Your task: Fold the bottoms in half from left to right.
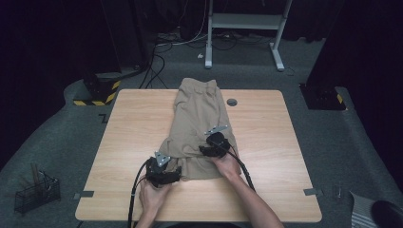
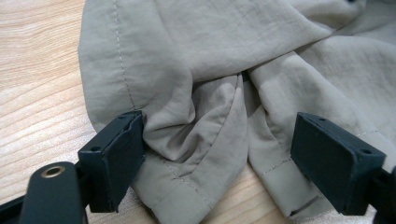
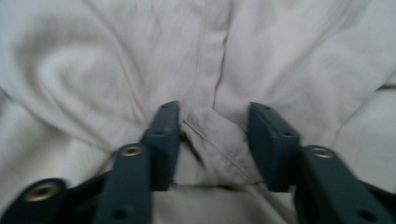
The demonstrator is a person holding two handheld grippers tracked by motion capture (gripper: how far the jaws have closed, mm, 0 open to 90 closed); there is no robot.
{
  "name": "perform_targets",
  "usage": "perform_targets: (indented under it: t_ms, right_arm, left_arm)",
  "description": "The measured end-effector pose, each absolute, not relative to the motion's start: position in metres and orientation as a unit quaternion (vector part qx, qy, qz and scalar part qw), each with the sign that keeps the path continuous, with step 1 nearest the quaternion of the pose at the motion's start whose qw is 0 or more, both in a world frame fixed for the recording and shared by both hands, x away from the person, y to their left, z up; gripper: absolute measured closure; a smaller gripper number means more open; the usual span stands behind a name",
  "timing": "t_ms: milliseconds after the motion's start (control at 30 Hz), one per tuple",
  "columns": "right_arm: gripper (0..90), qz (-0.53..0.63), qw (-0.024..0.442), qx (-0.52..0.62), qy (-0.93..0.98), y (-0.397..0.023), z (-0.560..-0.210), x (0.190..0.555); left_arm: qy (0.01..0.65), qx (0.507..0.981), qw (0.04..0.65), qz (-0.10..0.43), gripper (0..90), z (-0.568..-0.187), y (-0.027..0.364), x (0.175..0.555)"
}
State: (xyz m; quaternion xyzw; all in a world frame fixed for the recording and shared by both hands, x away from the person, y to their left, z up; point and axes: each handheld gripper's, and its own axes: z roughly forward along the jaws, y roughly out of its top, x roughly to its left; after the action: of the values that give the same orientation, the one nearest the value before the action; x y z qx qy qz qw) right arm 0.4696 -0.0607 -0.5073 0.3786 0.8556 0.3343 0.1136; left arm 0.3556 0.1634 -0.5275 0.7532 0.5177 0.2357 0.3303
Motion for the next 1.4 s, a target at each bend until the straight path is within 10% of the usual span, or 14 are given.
perform_targets:
  t_ms: [167, 367, 933, 1067, 1400]
  right_arm:
    - [84.9, 0.323, 0.117, 0.348, 0.872, -0.068, -0.510, 0.466]
    - [88.3, 0.339, 0.127, 0.352, 0.863, -0.085, -0.504, 0.465]
    - [86.7, 0.357, 0.152, 0.444, 0.808, -0.172, -0.514, 0.460]
    - [70.3, 0.376, 0.161, 0.430, 0.805, -0.167, -0.503, 0.452]
    - [58.2, 0.361, 0.150, 0.427, 0.815, -0.138, -0.503, 0.469]
  left_arm:
    - [0.518, 0.753, 0.330, 0.236, 17.7, -0.527, 0.163, 0.356]
    - [0.517, 0.753, 0.331, 0.236, 17.9, -0.527, 0.163, 0.356]
    - [0.516, 0.754, 0.335, 0.229, 22.1, -0.527, 0.165, 0.355]
    - [0.506, 0.759, 0.341, 0.227, 24.2, -0.527, 0.165, 0.354]
    - [0.458, 0.762, 0.402, 0.218, 59.5, -0.516, 0.162, 0.355]
